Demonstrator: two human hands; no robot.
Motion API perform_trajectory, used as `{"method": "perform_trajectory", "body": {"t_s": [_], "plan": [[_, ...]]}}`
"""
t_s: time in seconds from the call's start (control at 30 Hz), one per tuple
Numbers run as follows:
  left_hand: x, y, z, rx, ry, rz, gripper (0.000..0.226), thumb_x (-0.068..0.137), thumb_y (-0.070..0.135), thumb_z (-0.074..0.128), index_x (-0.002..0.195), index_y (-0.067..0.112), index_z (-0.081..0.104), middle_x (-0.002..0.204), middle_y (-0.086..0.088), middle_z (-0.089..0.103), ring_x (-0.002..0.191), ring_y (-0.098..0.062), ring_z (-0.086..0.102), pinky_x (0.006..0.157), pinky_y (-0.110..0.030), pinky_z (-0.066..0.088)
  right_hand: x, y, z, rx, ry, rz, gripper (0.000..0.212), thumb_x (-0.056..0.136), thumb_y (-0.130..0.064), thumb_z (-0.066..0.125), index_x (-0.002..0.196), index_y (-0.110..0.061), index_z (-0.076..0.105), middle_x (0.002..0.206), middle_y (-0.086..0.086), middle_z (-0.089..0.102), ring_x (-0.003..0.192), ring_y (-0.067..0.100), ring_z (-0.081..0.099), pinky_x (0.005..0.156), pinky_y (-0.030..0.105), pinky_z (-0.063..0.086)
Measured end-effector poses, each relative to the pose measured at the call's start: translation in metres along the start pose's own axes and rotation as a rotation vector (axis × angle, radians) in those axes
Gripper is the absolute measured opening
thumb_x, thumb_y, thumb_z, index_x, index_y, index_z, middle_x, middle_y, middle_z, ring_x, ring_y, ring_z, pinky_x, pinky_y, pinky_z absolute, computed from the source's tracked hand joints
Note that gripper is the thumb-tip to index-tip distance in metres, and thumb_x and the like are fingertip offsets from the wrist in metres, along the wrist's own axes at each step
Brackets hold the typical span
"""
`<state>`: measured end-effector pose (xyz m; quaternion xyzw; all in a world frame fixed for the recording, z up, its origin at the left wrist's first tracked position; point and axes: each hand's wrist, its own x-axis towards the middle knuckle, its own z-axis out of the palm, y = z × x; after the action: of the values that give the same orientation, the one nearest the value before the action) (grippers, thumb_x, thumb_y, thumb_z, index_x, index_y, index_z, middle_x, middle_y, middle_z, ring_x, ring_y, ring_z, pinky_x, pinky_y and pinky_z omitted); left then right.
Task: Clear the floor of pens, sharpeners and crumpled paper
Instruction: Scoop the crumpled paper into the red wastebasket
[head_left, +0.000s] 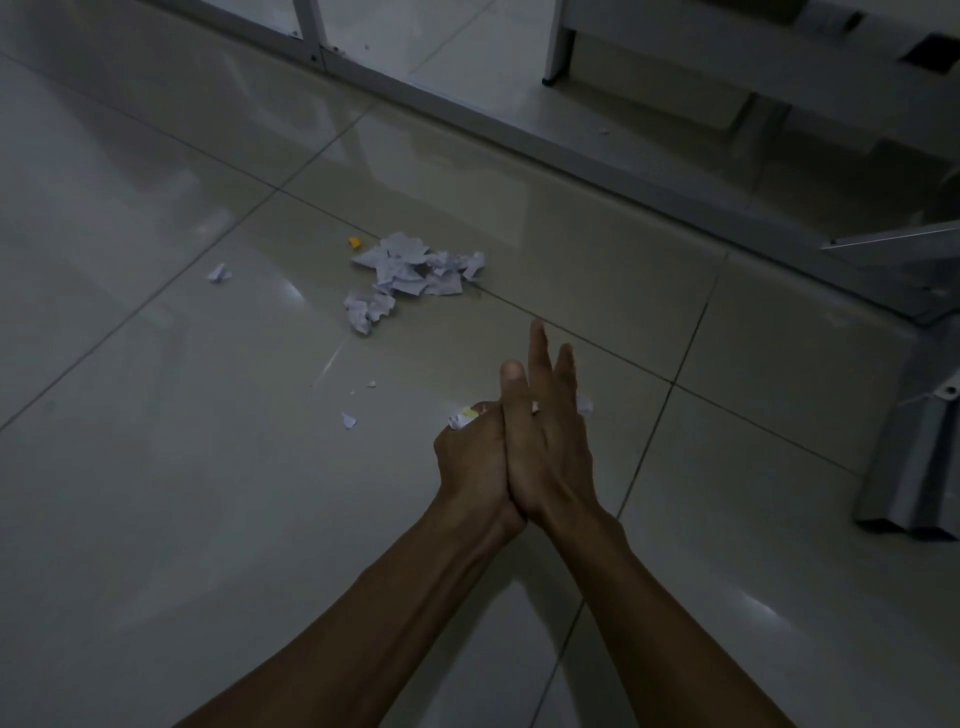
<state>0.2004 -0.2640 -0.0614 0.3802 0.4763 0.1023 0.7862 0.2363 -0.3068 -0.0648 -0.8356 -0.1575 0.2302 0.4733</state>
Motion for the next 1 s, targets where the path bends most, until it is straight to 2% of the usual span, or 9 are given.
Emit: {"method": "perform_trajectory", "body": {"t_s": [0.2, 0.43, 0.53, 0.57, 0.63, 0.7, 0.77, 0.83, 1.0], "plan": [[0.007, 0.003, -0.003, -0.058, 0.046, -0.062, 0.053, 0.082, 0.029, 0.062, 0.115, -0.013, 0.059, 0.115, -0.028, 0.063, 0.100, -0.032, 0.064, 0.080, -0.030, 0.056, 0.007, 0.011, 0.014, 0.096, -0.026, 0.042, 0.069, 0.080, -0.073, 0.018, 0.145, -0.050, 0.028, 0.161, -0.012, 0.017, 0.147, 0.002, 0.007, 0.122, 0.044, 0.007], [0.006, 0.015, 0.007, -0.180, -0.024, -0.131, 0.031, 0.100, 0.020, 0.043, 0.089, -0.001, 0.062, 0.091, -0.020, 0.065, 0.073, -0.023, 0.064, 0.057, -0.024, 0.054, 0.013, 0.010, 0.001, 0.078, 0.163, -0.214, 0.063, 0.088, -0.063, 0.032, 0.130, -0.024, 0.057, 0.139, -0.001, 0.051, 0.138, 0.010, 0.034, 0.119, 0.030, 0.020], [0.018, 0.031, 0.005, -0.304, 0.013, -0.212, 0.020, 0.092, 0.016, 0.050, 0.075, 0.023, 0.040, 0.077, -0.002, 0.045, 0.048, -0.015, 0.038, 0.053, -0.023, 0.021, 0.016, 0.026, -0.019, 0.168, 0.288, -0.262, 0.049, 0.091, -0.054, 0.043, 0.119, -0.019, 0.063, 0.120, -0.003, 0.058, 0.112, -0.003, 0.051, 0.097, 0.009, 0.036], [0.020, 0.039, 0.001, -0.337, 0.022, -0.215, 0.015, 0.093, 0.019, 0.048, 0.083, 0.026, 0.039, 0.087, 0.004, 0.043, 0.051, -0.015, 0.031, 0.055, -0.020, 0.027, 0.018, 0.037, -0.026, 0.109, 0.317, -0.258, 0.046, 0.092, -0.052, 0.046, 0.119, -0.019, 0.062, 0.120, -0.002, 0.058, 0.113, -0.002, 0.051, 0.095, 0.011, 0.039], [0.026, 0.051, -0.011, -0.393, 0.052, -0.182, 0.026, 0.096, 0.023, 0.043, 0.118, 0.034, 0.036, 0.124, 0.007, 0.042, 0.083, -0.022, 0.056, 0.084, -0.017, 0.031, 0.020, 0.058, -0.035, -0.033, 0.277, -0.232, 0.052, 0.090, -0.057, 0.046, 0.125, -0.022, 0.060, 0.133, -0.001, 0.054, 0.130, 0.011, 0.043, 0.107, 0.027, 0.037], [0.030, 0.058, -0.023, -0.350, 0.074, -0.159, 0.046, 0.098, 0.024, 0.040, 0.143, 0.023, 0.032, 0.152, 0.002, 0.028, 0.137, -0.027, 0.037, 0.111, -0.028, 0.020, 0.020, 0.070, -0.036, -0.146, 0.155, -0.177, 0.063, 0.084, -0.067, 0.043, 0.134, -0.029, 0.053, 0.147, -0.001, 0.043, 0.144, 0.016, 0.024, 0.117, 0.041, 0.026], [0.037, 0.063, -0.037, -0.287, 0.131, -0.096, 0.021, 0.100, 0.026, 0.036, 0.099, 0.024, 0.057, 0.121, -0.008, 0.055, 0.106, -0.024, 0.059, 0.096, -0.027, 0.039, 0.019, 0.072, -0.029, -0.310, 0.046, -0.181, 0.069, 0.082, -0.072, 0.042, 0.139, -0.034, 0.045, 0.153, 0.000, 0.035, 0.147, 0.018, 0.015, 0.119, 0.046, 0.019], [0.042, 0.065, -0.048, -0.253, 0.188, -0.085, 0.031, 0.100, 0.025, 0.036, 0.072, 0.027, 0.022, 0.072, -0.006, 0.038, 0.045, -0.014, 0.049, 0.049, -0.022, 0.031, 0.021, 0.071, -0.020, -0.485, 0.021, -0.264, 0.062, 0.082, -0.069, 0.045, 0.132, -0.033, 0.049, 0.145, 0.005, 0.041, 0.143, 0.025, 0.024, 0.115, 0.046, 0.024], [0.048, 0.069, -0.070, -0.298, 0.204, -0.033, 0.037, 0.098, 0.021, 0.031, 0.062, 0.023, 0.026, 0.056, -0.002, 0.031, 0.052, -0.013, 0.027, 0.049, -0.018, 0.027, 0.038, 0.070, -0.001, -0.739, 0.202, -0.375, 0.022, 0.086, -0.043, 0.050, 0.090, -0.021, 0.055, 0.096, 0.002, 0.051, 0.092, 0.027, 0.046, 0.072, 0.037, 0.040]]}}
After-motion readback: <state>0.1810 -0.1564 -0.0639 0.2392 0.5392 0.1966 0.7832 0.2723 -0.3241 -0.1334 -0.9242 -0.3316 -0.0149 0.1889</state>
